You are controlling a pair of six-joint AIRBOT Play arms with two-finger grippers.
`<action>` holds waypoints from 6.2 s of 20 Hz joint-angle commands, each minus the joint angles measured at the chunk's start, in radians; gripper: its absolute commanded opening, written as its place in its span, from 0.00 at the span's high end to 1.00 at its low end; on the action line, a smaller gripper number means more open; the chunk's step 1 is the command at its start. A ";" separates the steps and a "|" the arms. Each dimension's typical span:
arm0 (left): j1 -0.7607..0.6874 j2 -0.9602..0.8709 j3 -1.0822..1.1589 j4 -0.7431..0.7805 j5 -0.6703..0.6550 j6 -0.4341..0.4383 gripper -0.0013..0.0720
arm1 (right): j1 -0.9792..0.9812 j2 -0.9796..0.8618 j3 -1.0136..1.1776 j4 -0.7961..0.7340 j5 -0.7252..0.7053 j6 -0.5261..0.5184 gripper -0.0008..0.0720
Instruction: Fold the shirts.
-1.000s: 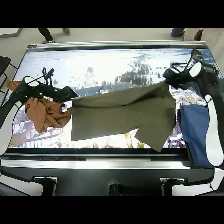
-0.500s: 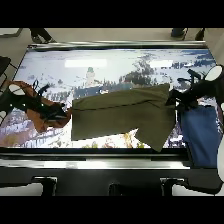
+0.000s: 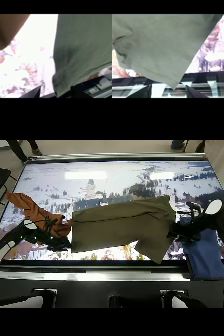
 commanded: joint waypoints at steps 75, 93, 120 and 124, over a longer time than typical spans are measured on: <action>0.023 0.282 0.451 0.157 0.058 -0.157 0.95 | 0.000 -0.038 0.455 0.018 0.017 -0.031 0.94; -0.009 -0.444 0.948 -0.040 0.290 -0.185 0.95 | 0.052 -0.441 0.469 0.061 -0.766 0.133 0.93; -0.006 -0.454 0.722 0.134 -0.400 -0.127 0.92 | 0.046 -0.468 0.414 -0.104 0.005 0.074 0.91; 0.009 -0.407 0.734 0.135 -0.384 -0.114 0.35 | 0.039 -0.444 0.414 -0.105 0.072 0.023 0.38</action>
